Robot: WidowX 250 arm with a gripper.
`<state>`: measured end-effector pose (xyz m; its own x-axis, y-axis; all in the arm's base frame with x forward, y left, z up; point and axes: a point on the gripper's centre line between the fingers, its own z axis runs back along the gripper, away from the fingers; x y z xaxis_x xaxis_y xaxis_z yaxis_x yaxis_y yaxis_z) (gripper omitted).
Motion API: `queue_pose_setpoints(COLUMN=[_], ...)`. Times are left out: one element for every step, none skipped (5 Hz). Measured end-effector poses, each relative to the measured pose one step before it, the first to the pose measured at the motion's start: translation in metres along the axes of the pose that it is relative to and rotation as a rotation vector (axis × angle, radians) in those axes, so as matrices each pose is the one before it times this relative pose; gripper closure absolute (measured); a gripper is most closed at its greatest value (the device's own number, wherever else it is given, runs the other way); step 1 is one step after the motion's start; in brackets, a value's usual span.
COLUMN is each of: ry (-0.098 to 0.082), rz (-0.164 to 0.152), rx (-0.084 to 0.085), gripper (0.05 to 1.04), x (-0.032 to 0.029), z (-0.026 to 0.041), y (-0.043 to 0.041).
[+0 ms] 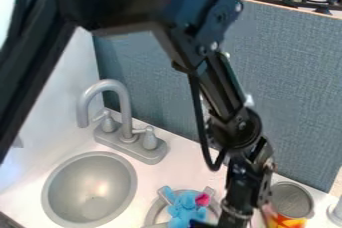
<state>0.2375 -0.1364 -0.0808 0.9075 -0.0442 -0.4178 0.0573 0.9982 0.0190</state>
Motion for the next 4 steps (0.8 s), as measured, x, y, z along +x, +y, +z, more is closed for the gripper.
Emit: queue_pose_setpoints(ry=[-0.0192,-0.0377,-0.0633,-0.0877], rz=[0.0399,-0.1219,-0.1317,-0.0593], rx=[0.1087,0.0871,0.0257,-0.0040], gripper=[0.082,0.082,0.082,0.082], x=[-0.01345,-0.02742,-0.02085,-0.00297], z=[0.04019,0.02435,0.00727,0.00425], y=[-0.00790,-0.03293,-0.04257,-0.01790])
